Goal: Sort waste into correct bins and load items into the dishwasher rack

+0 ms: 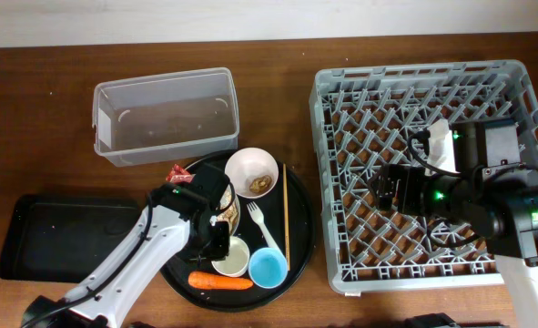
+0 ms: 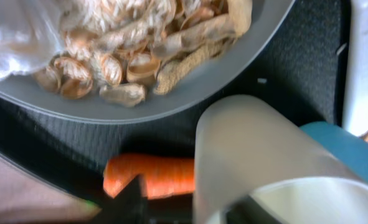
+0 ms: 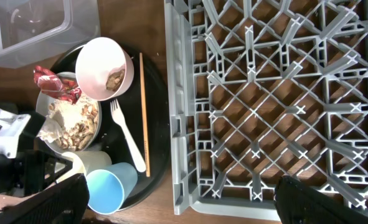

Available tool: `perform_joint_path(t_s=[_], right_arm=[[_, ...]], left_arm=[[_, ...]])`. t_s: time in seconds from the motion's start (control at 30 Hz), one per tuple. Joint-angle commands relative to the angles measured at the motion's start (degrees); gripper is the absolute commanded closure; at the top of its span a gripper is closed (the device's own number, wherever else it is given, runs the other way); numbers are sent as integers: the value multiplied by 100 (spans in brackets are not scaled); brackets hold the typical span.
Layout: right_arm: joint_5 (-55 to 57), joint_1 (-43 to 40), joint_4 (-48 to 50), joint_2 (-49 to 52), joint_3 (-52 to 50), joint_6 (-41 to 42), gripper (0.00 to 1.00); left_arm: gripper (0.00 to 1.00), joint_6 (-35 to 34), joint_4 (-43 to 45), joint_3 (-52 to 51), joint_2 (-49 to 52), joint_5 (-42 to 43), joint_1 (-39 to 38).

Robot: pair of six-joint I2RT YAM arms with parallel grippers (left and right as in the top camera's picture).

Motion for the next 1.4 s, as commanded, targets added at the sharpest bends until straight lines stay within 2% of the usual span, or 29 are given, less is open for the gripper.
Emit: perform_joint_path(t_s=[0.0,0.03,0.07,0.2,0.27,0.3,0.33,0.37,0.43,0.47,0.53,0.63,0.77,0.87,0.93,1.03,1.07,1.1,1.17,1.2,1.23,1.3,1.37], right_arm=[[52,-11,9,11,70,26,2],[52,-11,9,11,70,26,2],[52,-11,9,11,70,26,2],[55,-11,11,11,70,17,2],[52,-11,17,11,70,2,2],[48,-11,61,9,70,2,2],[-46,-11,111,7,70,-52,2],[-1130,-11,295,2,70,-970,2],[-2271,-11,426,4,70,-1746,0],[-2966,-7,721,4,70,-1808,5],[-3598,-4,1266,31,70,-1735,5],[-4260,85,1969,291,70,-1738,8],[-4804,953,3064,782,70,-1893,8],[-4815,1523,3252,813,70,-2107,9],[-4728,1755,3252,817,70,-2105,22],[-4594,1757,3248,817,70,-2103,34],[-4599,1757,3248,813,70,-2103,35],[-4594,1751,3248,798,70,-2103,37],[-4079,1539,3084,638,72,-2035,43],[-3969,1209,2848,483,74,-2035,43],[-3945,966,2702,402,76,-2035,45],[-3036,-415,1690,70,83,-1996,46],[-1812,-1980,675,-31,83,-1996,47]], left_arm=[[83,-9,118,-111,-17,68,4],[96,-9,116,-103,-17,63,4],[99,-9,70,-46,-20,57,4],[99,-9,-826,1032,-20,-658,4],[99,-4,-1185,1707,-20,-682,4],[99,44,-1137,2310,-20,-369,168],[99,341,-785,2441,-20,295,527],[99,560,-313,2441,11,1469,1134],[99,931,278,2441,79,3471,2015],[99,1276,599,2441,96,5016,2271],[99,1790,942,2441,96,6561,2238],[99,2017,1202,2441,96,7853,2146],[99,2015,1322,2441,94,7993,1598],[99,2013,1453,2441,94,7976,1600],[99,2011,1534,2441,94,7978,1600],[99,2011,1541,2441,94,7976,1604],[80,2011,1582,2441,94,7976,1604],[49,2009,1624,2441,94,7973,1606],[38,2006,1720,2441,94,7973,1709],[29,2006,1725,2441,94,7973,1878],[29,2009,1725,2441,94,7973,1971],[29,2006,1720,2441,94,7976,2354],[33,2004,1703,2441,94,7770,2544]])
